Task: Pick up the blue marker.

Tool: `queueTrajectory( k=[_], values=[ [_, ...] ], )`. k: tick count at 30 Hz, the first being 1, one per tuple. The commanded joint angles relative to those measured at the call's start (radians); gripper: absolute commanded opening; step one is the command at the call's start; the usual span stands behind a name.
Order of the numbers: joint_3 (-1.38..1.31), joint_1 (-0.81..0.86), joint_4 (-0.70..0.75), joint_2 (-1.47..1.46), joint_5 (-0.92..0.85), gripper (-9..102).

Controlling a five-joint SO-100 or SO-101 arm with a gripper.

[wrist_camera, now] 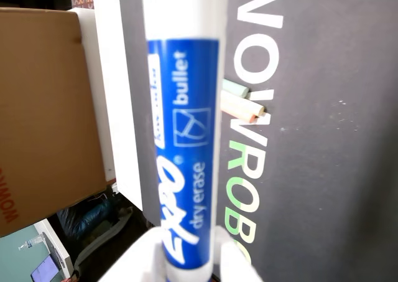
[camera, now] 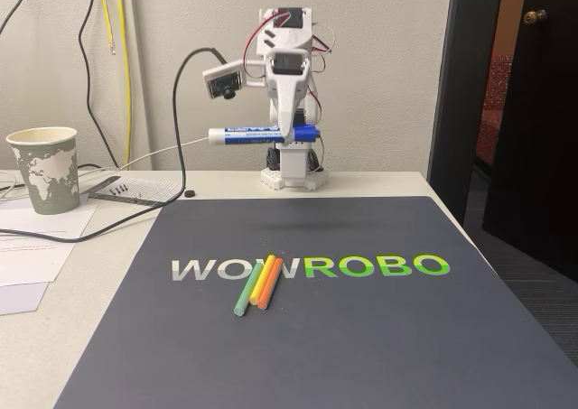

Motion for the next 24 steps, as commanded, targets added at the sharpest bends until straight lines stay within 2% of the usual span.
queueTrajectory(
  k=[1, 7, 24],
  values=[
    [0.023, -0.006, -0.041, 0.055, -0.012, 4],
    [0.176, -0.032, -0.133, 0.163, -0.012, 4],
    [0.193, -0.038, -0.147, 0.179, 0.0, 4]
  ],
)
